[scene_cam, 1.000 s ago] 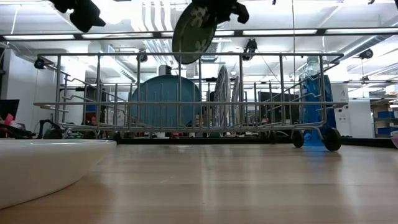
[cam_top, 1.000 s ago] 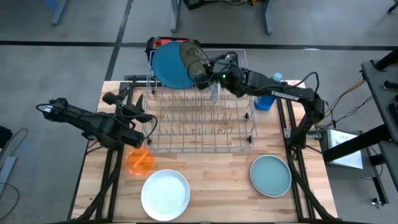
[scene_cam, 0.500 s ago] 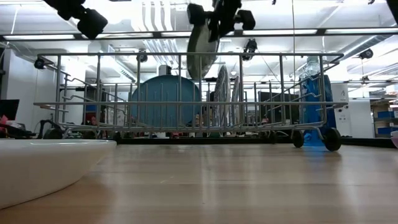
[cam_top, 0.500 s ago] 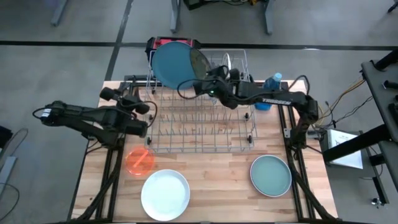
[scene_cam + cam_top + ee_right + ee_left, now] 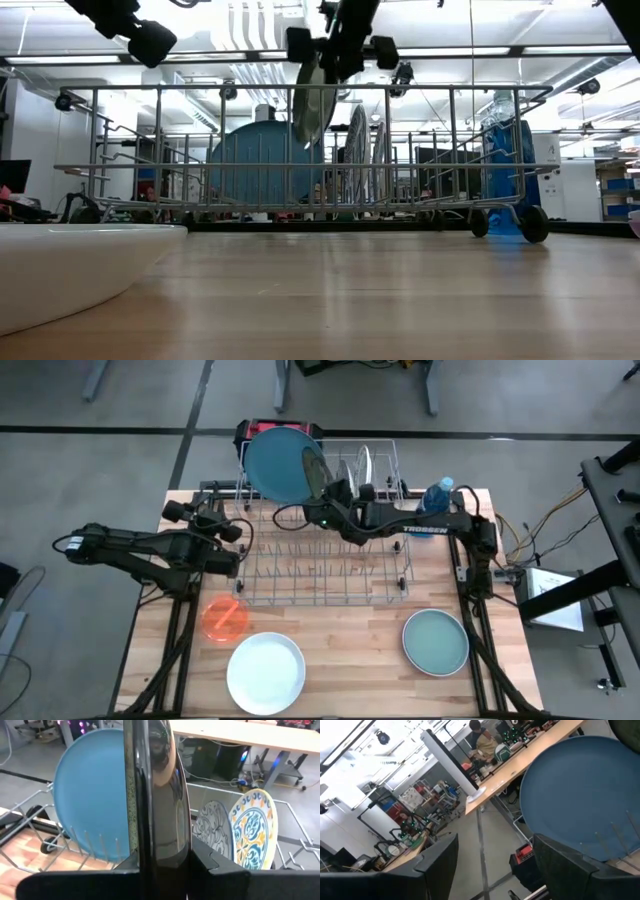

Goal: Sort dishes
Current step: Put the green plate in the dish rack

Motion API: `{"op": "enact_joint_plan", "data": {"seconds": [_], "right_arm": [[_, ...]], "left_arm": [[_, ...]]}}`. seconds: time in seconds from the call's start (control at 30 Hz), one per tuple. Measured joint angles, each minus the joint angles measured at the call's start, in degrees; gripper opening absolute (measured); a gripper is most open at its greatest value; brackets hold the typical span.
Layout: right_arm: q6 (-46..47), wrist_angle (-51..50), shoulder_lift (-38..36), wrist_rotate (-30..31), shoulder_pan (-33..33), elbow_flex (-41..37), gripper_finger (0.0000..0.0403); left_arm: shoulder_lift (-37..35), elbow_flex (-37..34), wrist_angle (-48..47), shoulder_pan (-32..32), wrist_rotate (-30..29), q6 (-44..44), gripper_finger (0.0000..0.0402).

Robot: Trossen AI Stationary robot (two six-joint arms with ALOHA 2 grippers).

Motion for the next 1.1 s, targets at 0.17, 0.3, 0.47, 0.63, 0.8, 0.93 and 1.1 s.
{"op": "enact_joint_plan", "data": {"seconds": [0.17, 0.3, 0.47, 0.63, 0.8, 0.93, 1.1], "right_arm": [[3.11, -0.15, 2.05, -0.06, 0.02, 0.0, 0.0042], [4.38, -0.01, 2.67, 2.85, 0.03, -0.02, 0.0042], [5.37, -0.06, 3.57, 3.72, -0.02, -0.02, 0.0042], [6.22, -0.41, 4.78, 4.07, 0.02, -0.03, 0.0042], [6.49, -0.3, 4.77, 4.59, -0.01, -0.48, 0.0042], [6.47, -0.26, 4.79, 4.64, -0.02, -0.57, 0.0042], [6.8, -0.06, 5.67, 6.07, -0.13, -0.57, 0.0042]], "left_arm": [[0.08, 0.0, 0.11, 0.0, 0.43, 0.02, 0.0245], [0.12, 0.0, 0.19, 0.0, 0.43, 0.02, 0.0245], [0.12, 0.0, 0.43, 0.0, 0.41, 0.02, 0.0245], [0.12, 0.0, 0.48, 0.0, 0.4, 0.02, 0.0245], [0.12, 0.0, 0.54, 0.0, 0.4, 0.02, 0.0245], [0.12, 0.0, 0.97, 0.0, 0.35, 0.02, 0.0245], [0.12, 0.0, 1.12, 0.0, 0.32, 0.02, 0.0245]]}}
